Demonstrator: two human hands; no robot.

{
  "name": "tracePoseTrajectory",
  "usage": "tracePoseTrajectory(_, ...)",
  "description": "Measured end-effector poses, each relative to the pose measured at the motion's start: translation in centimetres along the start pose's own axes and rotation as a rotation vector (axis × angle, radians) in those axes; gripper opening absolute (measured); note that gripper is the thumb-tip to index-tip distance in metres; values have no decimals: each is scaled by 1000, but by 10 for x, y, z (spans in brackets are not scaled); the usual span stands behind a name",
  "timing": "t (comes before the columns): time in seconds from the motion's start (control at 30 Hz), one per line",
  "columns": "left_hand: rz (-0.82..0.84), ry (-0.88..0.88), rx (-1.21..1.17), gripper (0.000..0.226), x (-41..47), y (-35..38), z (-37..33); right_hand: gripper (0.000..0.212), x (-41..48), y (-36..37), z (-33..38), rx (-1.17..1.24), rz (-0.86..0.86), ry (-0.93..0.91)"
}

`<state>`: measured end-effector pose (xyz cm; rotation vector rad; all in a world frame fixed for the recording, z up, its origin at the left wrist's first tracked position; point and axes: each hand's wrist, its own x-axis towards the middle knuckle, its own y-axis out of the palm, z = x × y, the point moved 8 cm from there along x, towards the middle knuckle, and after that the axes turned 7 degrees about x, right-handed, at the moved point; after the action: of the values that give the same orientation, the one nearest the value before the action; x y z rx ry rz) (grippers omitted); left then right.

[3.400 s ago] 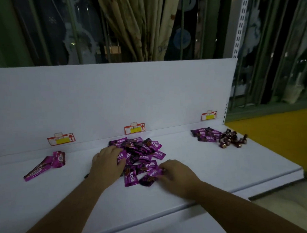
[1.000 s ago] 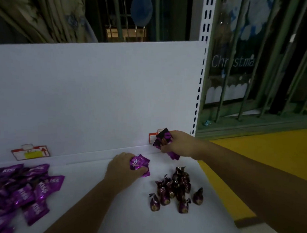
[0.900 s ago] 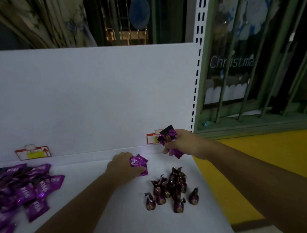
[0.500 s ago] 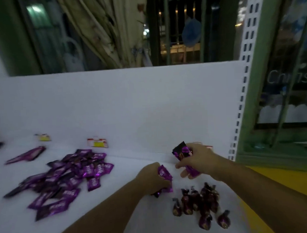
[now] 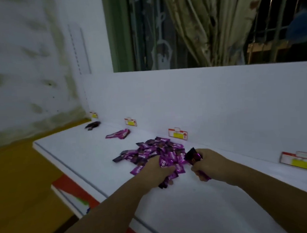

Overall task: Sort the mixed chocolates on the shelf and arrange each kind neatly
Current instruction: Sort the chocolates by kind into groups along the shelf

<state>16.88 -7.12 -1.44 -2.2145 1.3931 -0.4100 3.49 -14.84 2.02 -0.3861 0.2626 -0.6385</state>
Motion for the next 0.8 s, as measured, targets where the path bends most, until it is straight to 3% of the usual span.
tracePoseTrajectory(0.1, -55, -8, 47, 14, -7, -52, 31, 25, 21, 39, 15, -132, -28, -34)
tracePoseTrajectory(0.2, -63, -27, 8, 5, -11, -101, 75, 21, 42, 80, 25, -268, -22, -49)
tracePoseTrajectory(0.3, -76, -76, -81, 15, -13, -144, 108, 19, 57, 116, 31, -368, -16, -55)
tracePoseTrajectory(0.5, -16, -191, -53, 17, 7, -165, 136, 11, 71, 143, 39, -573, -108, -98)
tracePoseTrajectory(0.67, 6, 63, 49, 15, 31, -160, 111, 27, 77, 138, 34, -536, -121, -98)
tracePoseTrajectory(0.73, -12, 188, 227, 12, 38, -155, 102, 27, 85, 131, 29, -562, -145, -119)
tracePoseTrajectory(0.8, -47, 338, 406, 23, 40, -146, 95, 25, 96, 122, 26, -641, -171, -161)
